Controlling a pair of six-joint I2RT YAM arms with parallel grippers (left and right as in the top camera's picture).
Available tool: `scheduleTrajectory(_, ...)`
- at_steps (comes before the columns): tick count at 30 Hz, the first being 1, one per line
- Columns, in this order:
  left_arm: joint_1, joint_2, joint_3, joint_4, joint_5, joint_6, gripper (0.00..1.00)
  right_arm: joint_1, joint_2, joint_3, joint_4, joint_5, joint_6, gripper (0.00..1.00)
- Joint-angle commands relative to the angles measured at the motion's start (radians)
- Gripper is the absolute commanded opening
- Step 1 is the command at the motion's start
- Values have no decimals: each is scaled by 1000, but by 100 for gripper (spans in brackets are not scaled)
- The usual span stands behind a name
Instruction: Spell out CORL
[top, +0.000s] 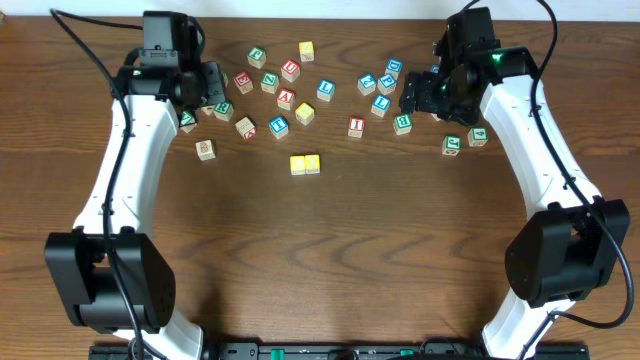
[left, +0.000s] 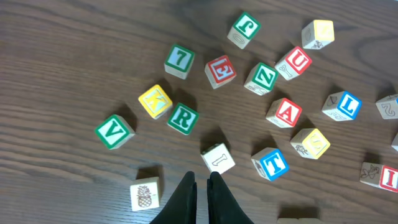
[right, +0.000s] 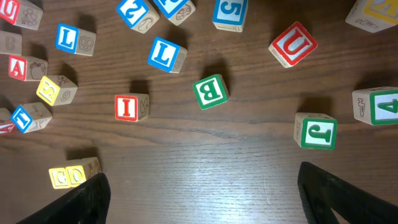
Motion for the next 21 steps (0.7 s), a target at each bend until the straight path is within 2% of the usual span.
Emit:
scheduleTrajectory(1,-5,7,6,4,-5,-40,8,-6,-6,11,-1,-3,-15,93)
scheduleTrajectory(9,-6,7,50,-36,-5,-62,8,-6,-6,11,-2,-3,-15,95)
scheduleTrajectory(15,-6,7,137,-136,-6,-77,8,-6,-6,11,-2,-3,-15,99)
scheduleTrajectory(21,-7,7,211,-216,-6,-88,8,-6,-6,12,-1,-3,-14,99)
